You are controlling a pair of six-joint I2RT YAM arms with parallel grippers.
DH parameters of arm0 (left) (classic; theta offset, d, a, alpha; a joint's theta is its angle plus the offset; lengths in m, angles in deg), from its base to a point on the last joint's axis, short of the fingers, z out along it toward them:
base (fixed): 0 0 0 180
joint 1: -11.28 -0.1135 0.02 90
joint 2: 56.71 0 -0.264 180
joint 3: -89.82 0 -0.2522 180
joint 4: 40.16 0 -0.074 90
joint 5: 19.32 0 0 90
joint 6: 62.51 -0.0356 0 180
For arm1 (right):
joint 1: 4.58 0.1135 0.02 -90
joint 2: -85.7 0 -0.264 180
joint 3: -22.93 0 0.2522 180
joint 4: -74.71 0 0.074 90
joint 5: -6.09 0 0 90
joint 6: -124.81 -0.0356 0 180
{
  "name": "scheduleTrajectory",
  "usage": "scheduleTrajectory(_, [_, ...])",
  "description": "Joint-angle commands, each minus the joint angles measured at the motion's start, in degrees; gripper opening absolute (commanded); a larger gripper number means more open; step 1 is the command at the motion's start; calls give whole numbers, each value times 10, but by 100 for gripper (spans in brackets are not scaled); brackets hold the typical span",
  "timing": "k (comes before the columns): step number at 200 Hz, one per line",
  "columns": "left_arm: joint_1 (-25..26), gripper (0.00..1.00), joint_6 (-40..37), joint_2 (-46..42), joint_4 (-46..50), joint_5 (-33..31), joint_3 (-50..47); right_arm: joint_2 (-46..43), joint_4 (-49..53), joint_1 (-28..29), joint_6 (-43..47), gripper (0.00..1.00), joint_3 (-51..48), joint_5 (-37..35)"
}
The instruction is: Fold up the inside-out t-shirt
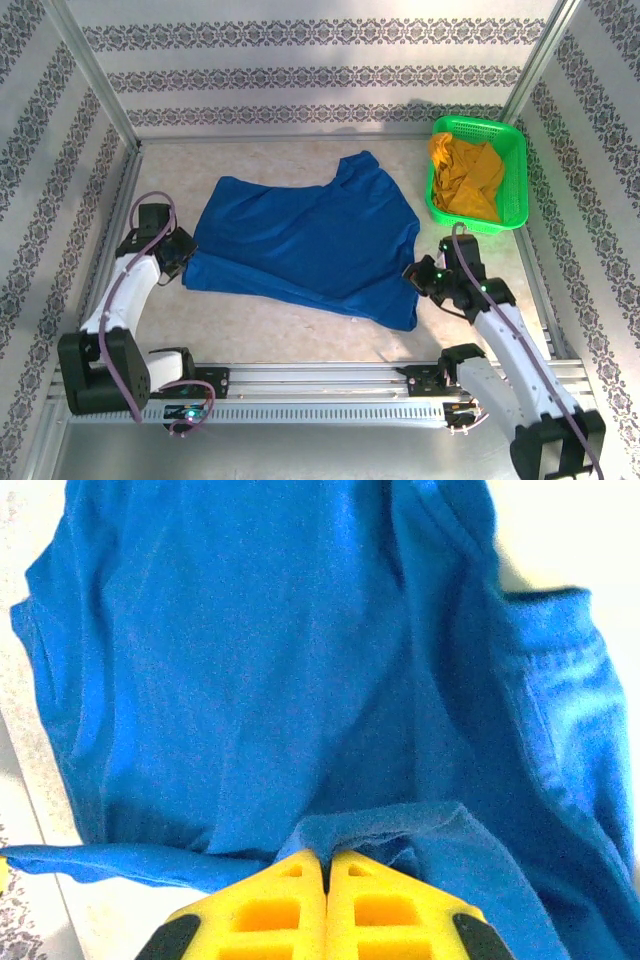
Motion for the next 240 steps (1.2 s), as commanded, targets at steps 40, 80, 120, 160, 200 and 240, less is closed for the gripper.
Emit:
scheduleTrajectory(40, [-3,17,-49,157,-62,5,98,182,-107,-4,60,41,124,-21])
scheduleTrajectory(80, [-3,46,-78,204,-38,15,174,164,-27,-13,87,53,162,-69])
scheduleTrajectory(120, [-2,51,-62,124,-26,39,145,87,5,-23,60,54,63,-111])
scheduleTrajectory(160, [1,55,-2,23,-45,104,24,106,-27,-44,63,53,4,-108])
scheduleTrajectory(200, [5,57,25,11,-89,129,-56,189,-87,-47,70,46,-1,-83])
scheduleTrajectory(240, [5,57,49,58,-135,112,-88,259,-114,-50,73,20,6,-93])
